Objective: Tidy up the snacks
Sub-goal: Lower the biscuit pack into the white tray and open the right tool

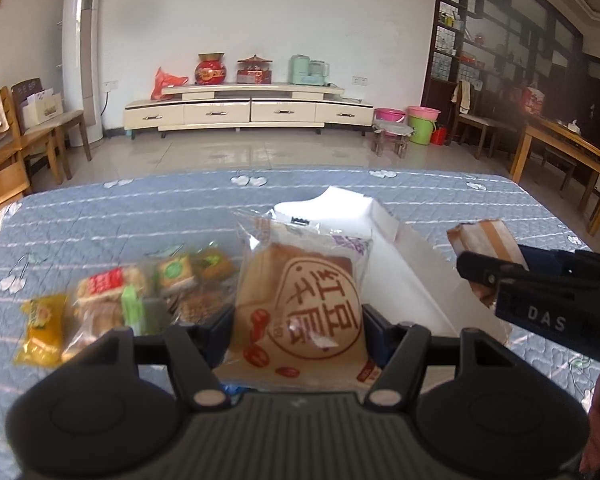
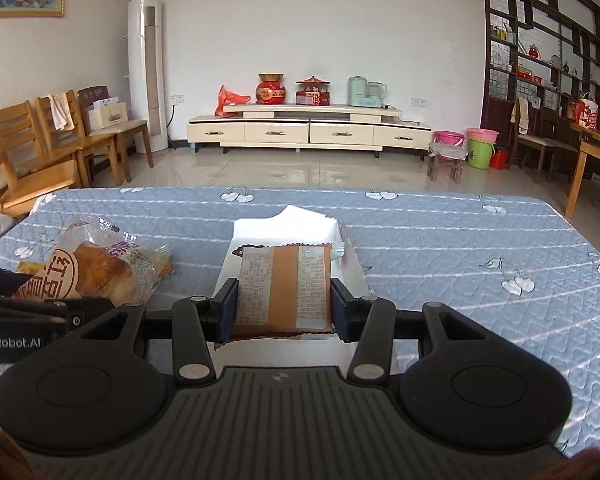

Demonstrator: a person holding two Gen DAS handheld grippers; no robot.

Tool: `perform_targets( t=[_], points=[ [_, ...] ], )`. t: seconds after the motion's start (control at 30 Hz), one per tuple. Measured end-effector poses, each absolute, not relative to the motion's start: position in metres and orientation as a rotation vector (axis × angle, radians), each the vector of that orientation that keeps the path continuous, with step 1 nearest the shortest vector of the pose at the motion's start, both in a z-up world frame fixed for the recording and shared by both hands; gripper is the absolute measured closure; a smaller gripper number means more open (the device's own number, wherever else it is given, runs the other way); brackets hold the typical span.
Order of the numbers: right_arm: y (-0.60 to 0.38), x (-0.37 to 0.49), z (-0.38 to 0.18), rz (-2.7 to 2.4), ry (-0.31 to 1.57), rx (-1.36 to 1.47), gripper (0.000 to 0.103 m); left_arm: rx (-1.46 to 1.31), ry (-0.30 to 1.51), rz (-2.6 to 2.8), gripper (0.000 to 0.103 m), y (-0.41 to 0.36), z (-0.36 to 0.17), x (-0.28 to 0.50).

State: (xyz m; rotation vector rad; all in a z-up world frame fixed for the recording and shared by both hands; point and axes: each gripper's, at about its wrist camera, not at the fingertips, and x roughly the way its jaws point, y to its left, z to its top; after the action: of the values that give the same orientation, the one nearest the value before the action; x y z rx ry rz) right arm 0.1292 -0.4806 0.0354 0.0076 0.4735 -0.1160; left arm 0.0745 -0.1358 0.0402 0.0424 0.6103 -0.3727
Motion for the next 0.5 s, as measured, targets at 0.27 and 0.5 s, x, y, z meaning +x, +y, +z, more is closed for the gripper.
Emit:
perform_targets(
  t=[0.27, 0.5],
  points=[
    [-0.503, 0.148, 0.039, -0.123, 0.472, 0.027, 0.045, 0.057, 0.612, -0.372, 0.037, -0.160, 0.043, 0.096],
    [-0.524, 0.174, 0.039, -0.111, 0.503, 0.041, 0.045, 0.064, 0.629, -0.369, 0.037, -0.184, 0.039, 0.118]
  ],
)
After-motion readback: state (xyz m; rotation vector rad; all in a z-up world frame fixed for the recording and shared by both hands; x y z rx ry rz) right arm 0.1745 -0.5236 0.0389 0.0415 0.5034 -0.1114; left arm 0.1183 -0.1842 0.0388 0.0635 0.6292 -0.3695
